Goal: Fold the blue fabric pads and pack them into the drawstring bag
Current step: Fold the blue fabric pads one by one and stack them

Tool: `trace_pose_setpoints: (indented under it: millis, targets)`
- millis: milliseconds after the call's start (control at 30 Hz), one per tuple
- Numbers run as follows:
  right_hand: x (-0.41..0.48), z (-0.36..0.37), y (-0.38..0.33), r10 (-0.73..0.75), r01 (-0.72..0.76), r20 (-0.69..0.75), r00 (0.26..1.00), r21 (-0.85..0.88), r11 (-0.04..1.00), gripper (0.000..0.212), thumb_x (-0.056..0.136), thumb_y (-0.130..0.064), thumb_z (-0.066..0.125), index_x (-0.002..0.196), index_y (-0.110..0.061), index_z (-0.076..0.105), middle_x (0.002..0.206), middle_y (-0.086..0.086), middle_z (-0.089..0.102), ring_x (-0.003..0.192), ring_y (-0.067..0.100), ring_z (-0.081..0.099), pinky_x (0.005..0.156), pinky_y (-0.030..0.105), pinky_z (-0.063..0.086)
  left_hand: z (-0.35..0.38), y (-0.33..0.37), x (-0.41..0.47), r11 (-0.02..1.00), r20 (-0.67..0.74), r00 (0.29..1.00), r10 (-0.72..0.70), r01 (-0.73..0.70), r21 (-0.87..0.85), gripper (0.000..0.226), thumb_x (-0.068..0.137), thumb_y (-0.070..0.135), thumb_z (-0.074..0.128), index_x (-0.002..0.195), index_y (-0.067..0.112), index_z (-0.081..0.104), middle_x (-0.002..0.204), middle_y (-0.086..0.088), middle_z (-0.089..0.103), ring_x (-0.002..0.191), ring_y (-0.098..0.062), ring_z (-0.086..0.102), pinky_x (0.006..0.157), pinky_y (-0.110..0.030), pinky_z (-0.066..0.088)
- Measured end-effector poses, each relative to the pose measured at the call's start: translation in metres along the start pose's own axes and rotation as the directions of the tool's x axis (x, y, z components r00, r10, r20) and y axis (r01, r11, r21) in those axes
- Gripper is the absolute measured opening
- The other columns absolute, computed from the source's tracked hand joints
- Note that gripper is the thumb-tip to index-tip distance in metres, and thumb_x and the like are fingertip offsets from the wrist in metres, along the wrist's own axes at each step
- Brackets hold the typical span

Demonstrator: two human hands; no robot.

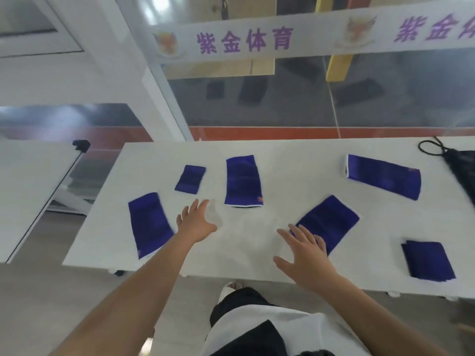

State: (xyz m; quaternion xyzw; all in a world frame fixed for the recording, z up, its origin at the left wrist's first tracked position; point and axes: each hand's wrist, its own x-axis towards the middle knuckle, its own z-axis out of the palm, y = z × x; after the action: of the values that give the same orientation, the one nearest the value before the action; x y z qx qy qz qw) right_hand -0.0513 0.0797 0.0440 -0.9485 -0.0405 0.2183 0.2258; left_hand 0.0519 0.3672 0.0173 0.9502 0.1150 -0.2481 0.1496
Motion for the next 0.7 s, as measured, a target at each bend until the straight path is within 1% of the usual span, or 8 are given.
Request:
trace_pose_setpoints:
  millis: [133,233,333,433,533,600,700]
  targets:
    - [0.029,0.012,-0.039,0.087,-0.088,0.045,0.995,0.016,0.996,0.069,0.095,-0.054,0.047,0.156,-0.035,0.020,0.168,-0.002,0.011,0.155,0.023,0.001,0.123,0.047,0.004,-0.031,-0.027,0.049,0.999,0.017,1.000,0.025,-0.026,0.037,0.086,0.083,0.034,0.068,0.156,0.033,0.022,0.168,0.001,0.012,0.152,-0.031,0.017,0.120,-0.048,0.022]
    - [0.049,0.028,-0.067,0.131,-0.131,0.045,0.990,-0.001,0.991,0.069,0.095,-0.055,0.047,0.156,-0.036,0.022,0.168,-0.003,0.013,0.155,0.022,0.004,0.123,0.048,0.006,-0.048,-0.043,0.085,0.996,0.038,0.997,0.074,-0.076,0.054,0.083,0.085,0.030,0.065,0.156,0.030,0.022,0.168,0.000,0.012,0.152,-0.031,0.016,0.119,-0.045,0.025]
    - [0.066,0.046,-0.092,0.199,-0.199,0.067,0.978,-0.016,0.980,0.068,0.094,-0.056,0.046,0.155,-0.036,0.021,0.168,-0.003,0.013,0.155,0.023,0.005,0.123,0.049,0.008,-0.063,-0.053,0.119,0.987,0.058,0.988,0.142,-0.145,0.068,0.079,0.089,0.029,0.061,0.157,0.027,0.022,0.168,0.000,0.012,0.151,-0.030,0.016,0.119,-0.045,0.026]
    - [0.075,0.061,-0.111,0.254,-0.255,0.089,0.963,-0.010,0.967,0.068,0.095,-0.055,0.045,0.156,-0.036,0.020,0.168,-0.003,0.012,0.155,0.023,0.003,0.123,0.048,0.007,-0.074,-0.055,0.146,0.961,0.088,0.969,0.231,-0.242,0.137,0.078,0.092,0.030,0.061,0.158,0.025,0.020,0.168,-0.002,0.011,0.151,-0.032,0.016,0.119,-0.044,0.026]
    - [0.077,0.069,-0.121,0.304,-0.305,0.093,0.948,-0.004,0.952,0.067,0.096,-0.054,0.045,0.156,-0.036,0.020,0.168,-0.003,0.011,0.155,0.021,0.004,0.123,0.047,0.007,-0.081,-0.053,0.167,0.926,0.128,0.945,0.301,-0.322,0.195,0.076,0.093,0.024,0.059,0.158,0.023,0.021,0.167,-0.004,0.011,0.150,-0.032,0.016,0.119,-0.044,0.026]
    - [0.077,0.069,-0.124,0.332,-0.335,0.067,0.941,0.037,0.941,0.065,0.096,-0.052,0.046,0.155,-0.037,0.024,0.167,-0.005,0.015,0.155,0.019,0.009,0.122,0.044,0.011,-0.082,-0.051,0.175,0.903,0.149,0.927,0.344,-0.370,0.217,0.073,0.092,0.020,0.057,0.157,0.022,0.023,0.166,-0.004,0.014,0.149,-0.032,0.017,0.118,-0.045,0.029]
    - [0.074,0.063,-0.124,0.357,-0.349,-0.013,0.934,0.181,0.920,0.056,0.097,-0.045,0.052,0.150,-0.034,0.037,0.162,-0.006,0.031,0.149,0.016,0.027,0.120,0.039,0.023,-0.079,-0.051,0.181,0.879,0.177,0.908,0.379,-0.413,0.239,0.070,0.093,0.015,0.055,0.156,0.021,0.025,0.165,-0.002,0.016,0.147,-0.031,0.019,0.115,-0.045,0.033]
